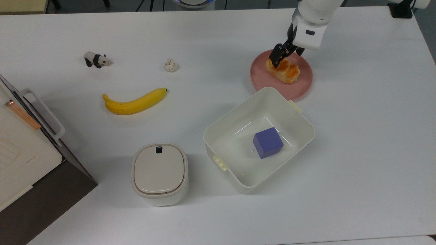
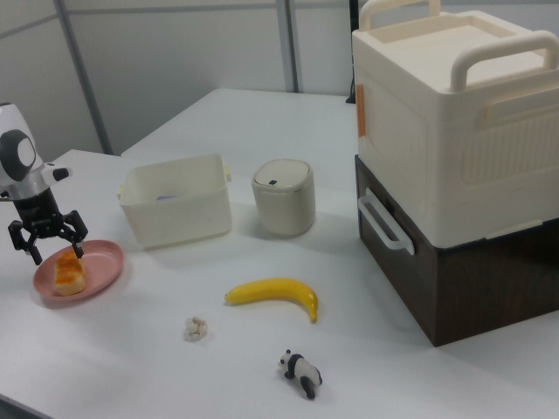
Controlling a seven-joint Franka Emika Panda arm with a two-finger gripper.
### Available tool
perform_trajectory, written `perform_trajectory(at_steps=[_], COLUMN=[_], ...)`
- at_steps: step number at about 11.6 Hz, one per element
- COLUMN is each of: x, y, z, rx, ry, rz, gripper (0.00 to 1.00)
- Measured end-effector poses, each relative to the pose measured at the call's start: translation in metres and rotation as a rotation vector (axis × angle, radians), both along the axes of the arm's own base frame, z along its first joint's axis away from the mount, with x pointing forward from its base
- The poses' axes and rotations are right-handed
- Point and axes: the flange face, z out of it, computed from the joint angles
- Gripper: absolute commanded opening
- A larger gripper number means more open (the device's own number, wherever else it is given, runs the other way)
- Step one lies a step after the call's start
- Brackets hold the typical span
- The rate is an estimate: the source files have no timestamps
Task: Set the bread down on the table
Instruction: 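Lower the gripper onto the bread roll and close on it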
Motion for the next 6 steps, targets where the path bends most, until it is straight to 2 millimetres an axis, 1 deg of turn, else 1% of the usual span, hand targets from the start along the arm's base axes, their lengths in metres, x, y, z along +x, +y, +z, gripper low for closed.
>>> perform_trajectory(at_steps=[3, 5, 6], x=[-0.004, -0.004, -0.003], y=[0.007, 0.007, 0.006], z=[-0.016, -0.026, -0.031], rx=[-0.009, -0.023, -0.032], ry=[0.027, 0.036, 0.039], rz=[0.015, 0.025, 0.030], gripper=[0.97, 0.95, 0.87])
